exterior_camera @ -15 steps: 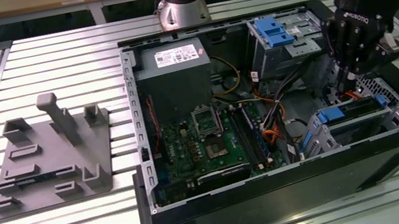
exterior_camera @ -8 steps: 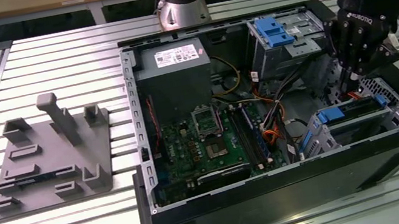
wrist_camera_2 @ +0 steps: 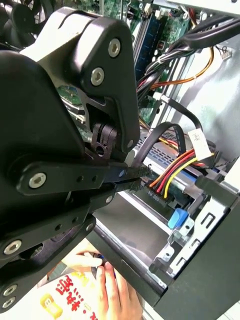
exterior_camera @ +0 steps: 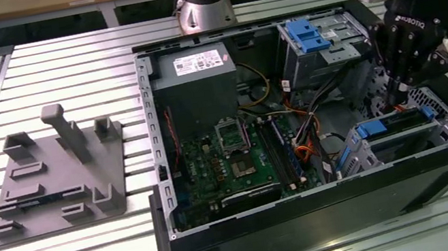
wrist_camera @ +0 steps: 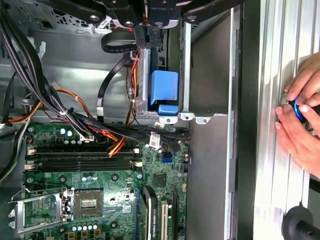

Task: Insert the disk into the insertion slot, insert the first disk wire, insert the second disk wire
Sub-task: 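Insert the second disk wire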

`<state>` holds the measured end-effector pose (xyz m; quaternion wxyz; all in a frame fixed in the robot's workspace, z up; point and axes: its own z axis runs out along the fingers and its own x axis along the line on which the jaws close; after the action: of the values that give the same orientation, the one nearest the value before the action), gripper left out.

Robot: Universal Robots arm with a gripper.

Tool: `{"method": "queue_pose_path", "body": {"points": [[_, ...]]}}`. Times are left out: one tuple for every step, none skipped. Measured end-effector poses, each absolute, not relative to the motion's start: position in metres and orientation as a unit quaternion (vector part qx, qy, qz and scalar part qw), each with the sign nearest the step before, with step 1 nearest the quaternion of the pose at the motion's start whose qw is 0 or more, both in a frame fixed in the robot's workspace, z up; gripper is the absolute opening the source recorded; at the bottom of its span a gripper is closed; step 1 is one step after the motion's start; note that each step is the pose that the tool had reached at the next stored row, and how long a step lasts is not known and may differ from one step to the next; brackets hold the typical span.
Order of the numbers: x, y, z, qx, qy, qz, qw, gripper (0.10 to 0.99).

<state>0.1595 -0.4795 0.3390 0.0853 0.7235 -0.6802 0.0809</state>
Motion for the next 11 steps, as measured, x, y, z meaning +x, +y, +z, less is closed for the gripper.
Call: {"method": "queue_pose_path", "body": {"points": [[0.1595,-0.4808,0.339,0.724,-0.68,0.081,0.085,0.141],[0.1595,-0.4821,0.339,0.724,-0.68,0.081,0.085,0.141],[0.1595,-0.4831,0.339,0.724,-0.68,0.081,0.085,0.141],[0.1595,-0.4841,0.339,0.724,-0.679,0.081,0.085,0.141],[0.1595,-0.4849,0.339,0.725,-0.679,0.081,0.085,0.141],[0.1595,-0.4855,0.3389,0.725,-0.679,0.081,0.085,0.141],[0.1595,-0.4859,0.339,0.725,-0.679,0.081,0.085,0.141],[0.1596,-0.4863,0.339,0.725,-0.678,0.081,0.085,0.141],[0.1597,-0.4867,0.3389,0.725,-0.678,0.081,0.085,0.141],[0.1597,-0.4871,0.3389,0.726,-0.678,0.081,0.085,0.141],[0.1597,-0.4875,0.3389,0.726,-0.678,0.081,0.085,0.141]]}}
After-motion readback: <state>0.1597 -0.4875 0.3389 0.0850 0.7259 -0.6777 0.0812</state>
